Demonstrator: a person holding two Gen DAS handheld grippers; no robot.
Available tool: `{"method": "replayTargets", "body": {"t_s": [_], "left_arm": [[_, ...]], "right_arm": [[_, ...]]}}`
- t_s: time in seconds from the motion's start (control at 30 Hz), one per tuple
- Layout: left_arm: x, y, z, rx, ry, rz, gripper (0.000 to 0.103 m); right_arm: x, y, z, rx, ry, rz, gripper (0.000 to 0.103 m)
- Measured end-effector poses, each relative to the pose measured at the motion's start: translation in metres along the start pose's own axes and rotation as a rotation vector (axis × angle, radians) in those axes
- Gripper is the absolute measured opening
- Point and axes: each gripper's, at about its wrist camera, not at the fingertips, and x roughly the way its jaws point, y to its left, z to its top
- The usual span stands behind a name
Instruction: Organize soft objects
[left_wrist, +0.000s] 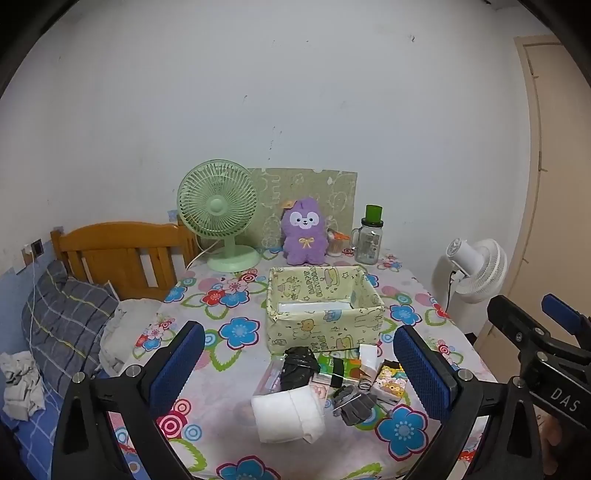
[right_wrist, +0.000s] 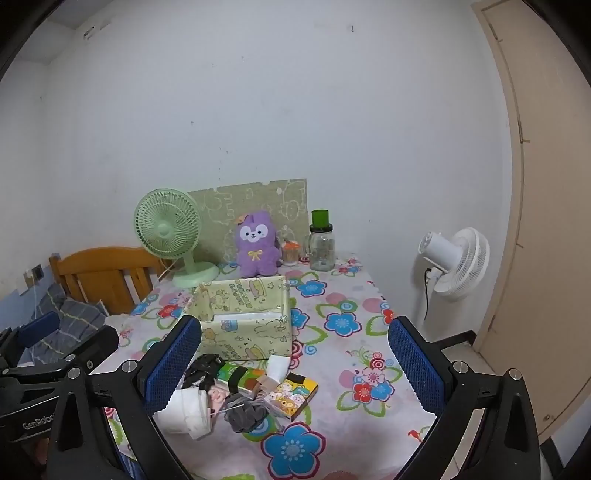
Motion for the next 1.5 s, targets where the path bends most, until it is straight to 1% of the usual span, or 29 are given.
{"method": "replayTargets", "body": {"t_s": [0.07,0.1,0.27,0.77,1.5], "left_arm": [[0.001,-0.002,-0.001,0.005,-0.002,0.009,0.103],[0.002,-0.002,-0.001,0.004,-0.001,0.009,0.103],[0.004,0.0,0.0,0.002,-0.002,0.007,0.103],[0.009,-0.002,0.005,0.001,0.002,0.003,0.103],[0.012,-0.002,0.004,-0.002,0.008,-0.001,0.103]], "right_arm": [[0.008,-0.007,0.003,0.0,0.001,-0.001,0.103],[0.007,-0.002,-0.003,-0.004,-0.004,-0.007,0.103],[0.014,0.0,-0.004,-0.004,0.001,-0.009,0.103],[0.014,-0.001,0.003,0.0,0.0,-0.003,0.103],[0.015,-0.002,0.002,0.007,0.005,-0.002,0.103]]}}
